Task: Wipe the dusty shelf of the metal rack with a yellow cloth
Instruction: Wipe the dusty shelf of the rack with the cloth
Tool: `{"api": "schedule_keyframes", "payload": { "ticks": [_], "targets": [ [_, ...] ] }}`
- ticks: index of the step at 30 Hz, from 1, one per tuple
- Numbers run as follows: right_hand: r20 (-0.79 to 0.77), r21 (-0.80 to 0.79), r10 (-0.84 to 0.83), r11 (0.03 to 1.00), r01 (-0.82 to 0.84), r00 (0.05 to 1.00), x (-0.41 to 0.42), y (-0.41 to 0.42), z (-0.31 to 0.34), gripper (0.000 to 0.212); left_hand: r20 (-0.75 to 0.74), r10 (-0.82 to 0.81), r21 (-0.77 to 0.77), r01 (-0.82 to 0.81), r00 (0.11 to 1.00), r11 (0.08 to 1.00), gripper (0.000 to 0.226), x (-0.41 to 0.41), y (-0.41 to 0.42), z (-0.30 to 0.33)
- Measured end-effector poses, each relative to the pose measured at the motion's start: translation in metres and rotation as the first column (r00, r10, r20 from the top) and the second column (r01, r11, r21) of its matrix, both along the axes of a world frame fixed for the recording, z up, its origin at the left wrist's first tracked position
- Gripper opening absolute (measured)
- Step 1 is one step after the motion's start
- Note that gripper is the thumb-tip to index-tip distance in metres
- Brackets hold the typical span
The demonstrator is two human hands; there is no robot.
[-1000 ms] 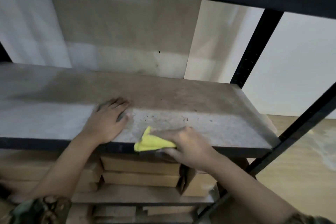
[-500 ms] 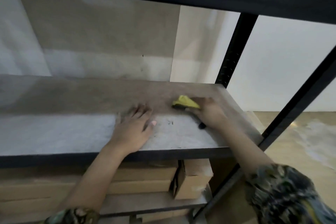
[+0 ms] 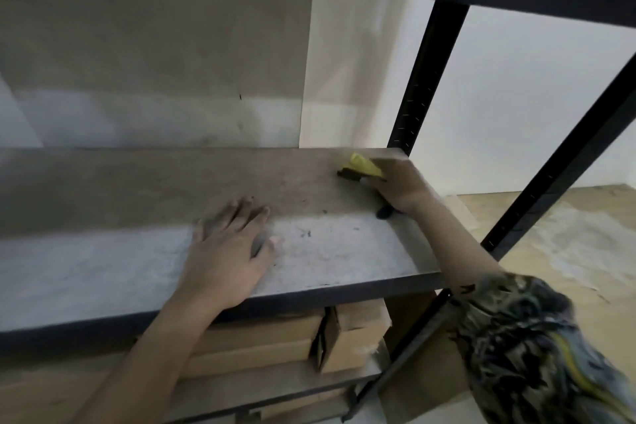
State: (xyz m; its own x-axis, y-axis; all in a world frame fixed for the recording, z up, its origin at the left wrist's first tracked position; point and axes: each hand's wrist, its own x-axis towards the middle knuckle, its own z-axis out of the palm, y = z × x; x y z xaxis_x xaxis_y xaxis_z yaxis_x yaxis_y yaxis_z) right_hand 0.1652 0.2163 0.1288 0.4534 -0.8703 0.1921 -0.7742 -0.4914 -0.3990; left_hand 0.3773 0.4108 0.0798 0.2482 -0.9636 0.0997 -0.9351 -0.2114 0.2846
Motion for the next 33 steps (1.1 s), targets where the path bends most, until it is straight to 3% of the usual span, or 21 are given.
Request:
{"api": "schedule_keyframes", "payload": {
  "ticks": [3, 7, 9, 10, 12, 14, 16, 18, 26, 29, 31, 33],
  "targets": [
    [-0.046, -0.021, 0.073, 0.997, -0.074, 0.996, 0.001, 0.026, -0.01, 0.038, 0.002, 0.006, 0.002, -0.006, 1.0, 1.0, 0.057, 0.0, 0.001, 0.002],
    [-0.062, 0.05, 0.429, 0.903, -0.427, 0.901, -0.014, 0.114, -0.003, 0.034, 0.014, 0.006, 0.005, -0.006, 1.0, 1.0, 0.057, -0.003, 0.001, 0.005],
    [-0.043, 0.07, 0.512, 0.858, -0.508, 0.858, -0.022, 0.135, -0.002, 0.042, 0.003, 0.011, 0.006, -0.011, 1.0, 1.0, 0.058, -0.003, 0.001, 0.006],
    [-0.021, 0.034, 0.487, 0.873, -0.486, 0.873, -0.025, 0.135, 0.0, 0.043, -0.006, 0.007, 0.012, -0.007, 1.0, 1.0, 0.059, -0.003, 0.001, 0.007],
    [0.026, -0.081, 0.285, 0.956, -0.282, 0.958, -0.027, 0.123, 0.003, 0.044, -0.012, -0.011, 0.022, 0.011, 1.0, 1.0, 0.059, -0.003, 0.001, 0.009],
    [0.023, -0.07, 0.134, 0.989, -0.132, 0.991, -0.024, 0.108, 0.004, 0.056, -0.016, -0.01, 0.02, 0.011, 1.0, 1.0, 0.059, -0.003, 0.002, 0.009],
    [-0.185, 0.056, 0.155, 0.988, -0.147, 0.97, -0.018, 0.104, -0.005, 0.062, -0.017, -0.008, 0.016, 0.008, 1.0, 1.0, 0.059, -0.003, 0.002, 0.009],
    [-0.305, 0.055, 0.199, 0.98, -0.192, 0.931, -0.016, 0.105, -0.017, 0.054, -0.025, -0.011, 0.011, 0.011, 1.0, 1.0, 0.06, -0.003, 0.002, 0.008],
    [-0.326, 0.026, 0.085, 0.996, -0.08, 0.941, -0.026, 0.099, -0.015, 0.044, -0.022, -0.033, -0.002, 0.033, 0.999, 0.999, 0.069, 0.0, 0.001, 0.004],
    [-0.379, -0.044, -0.168, 0.986, 0.163, 0.91, -0.037, 0.088, -0.016, 0.051, -0.02, -0.038, -0.004, 0.038, 0.999, 0.999, 0.067, -0.001, 0.002, 0.005],
    [-0.387, -0.05, -0.36, 0.927, 0.371, 0.849, -0.048, 0.075, -0.014, 0.068, -0.028, -0.039, 0.003, 0.039, 0.999, 0.999, 0.063, -0.002, 0.002, 0.007],
    [-0.34, -0.026, -0.494, 0.856, 0.517, 0.8, -0.054, 0.06, -0.01, 0.072, -0.036, -0.039, 0.003, 0.039, 0.999, 0.999, 0.062, -0.003, 0.002, 0.008]
  ]
}}
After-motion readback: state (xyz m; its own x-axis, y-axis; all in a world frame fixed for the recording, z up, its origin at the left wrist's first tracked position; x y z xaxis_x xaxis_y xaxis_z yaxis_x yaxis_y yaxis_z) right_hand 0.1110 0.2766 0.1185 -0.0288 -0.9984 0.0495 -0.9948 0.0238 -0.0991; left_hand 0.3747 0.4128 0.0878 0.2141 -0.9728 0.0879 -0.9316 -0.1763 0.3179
